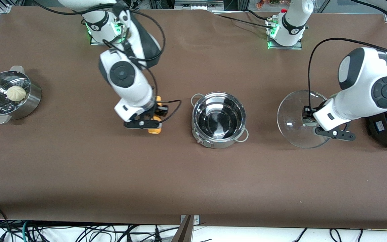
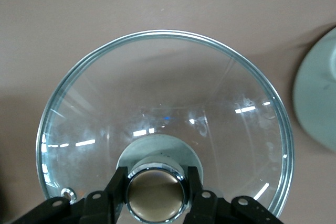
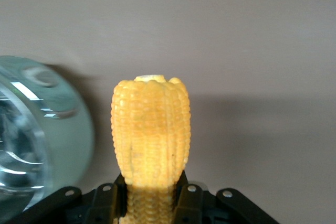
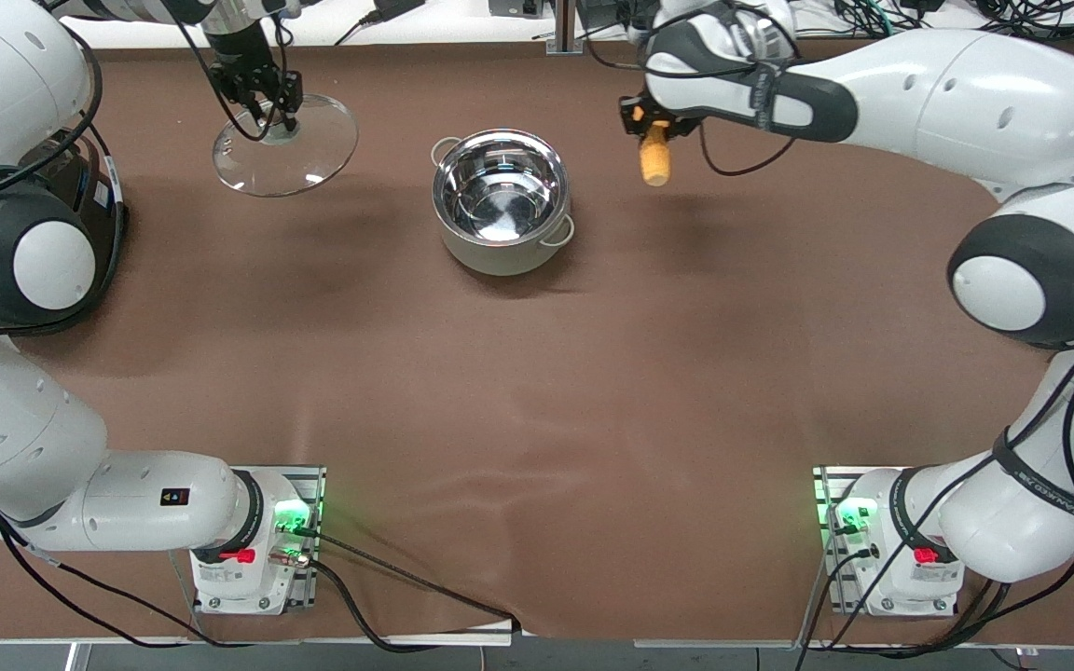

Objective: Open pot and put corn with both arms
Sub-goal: 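Carry the corn over the pot while the left gripper moves the lid aside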

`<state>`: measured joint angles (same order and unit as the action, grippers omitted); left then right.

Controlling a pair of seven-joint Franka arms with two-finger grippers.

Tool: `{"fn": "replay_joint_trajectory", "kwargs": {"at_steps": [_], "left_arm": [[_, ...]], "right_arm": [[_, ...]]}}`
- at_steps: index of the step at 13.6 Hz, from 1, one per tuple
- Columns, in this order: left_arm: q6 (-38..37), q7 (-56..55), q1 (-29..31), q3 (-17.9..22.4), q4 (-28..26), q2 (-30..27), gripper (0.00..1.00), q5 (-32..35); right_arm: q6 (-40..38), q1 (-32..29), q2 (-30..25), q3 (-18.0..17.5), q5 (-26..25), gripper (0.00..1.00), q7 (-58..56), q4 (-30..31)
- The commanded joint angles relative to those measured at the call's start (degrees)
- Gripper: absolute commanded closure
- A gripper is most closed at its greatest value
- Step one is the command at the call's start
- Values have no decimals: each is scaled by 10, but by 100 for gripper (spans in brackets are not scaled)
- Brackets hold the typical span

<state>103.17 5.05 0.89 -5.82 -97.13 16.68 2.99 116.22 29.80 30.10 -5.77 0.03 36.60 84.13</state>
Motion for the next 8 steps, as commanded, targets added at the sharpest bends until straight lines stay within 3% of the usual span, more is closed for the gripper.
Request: {"fn": "replay_joint_trajectory", "kwargs": {"at_steps": [1,4,8], "left_arm": [[71,70,5,33,-73,-29,100,-14],[198,113,5,56,-140,-19,100,-14],[255,113,5,57,-151,29,100,-14]], "right_arm": [[-28,42,84,7,-10,100,68,-133],[-28,83,131,9,-26,100,109,-199],[-35,140,175,31,-26,100,167,-264]]}}
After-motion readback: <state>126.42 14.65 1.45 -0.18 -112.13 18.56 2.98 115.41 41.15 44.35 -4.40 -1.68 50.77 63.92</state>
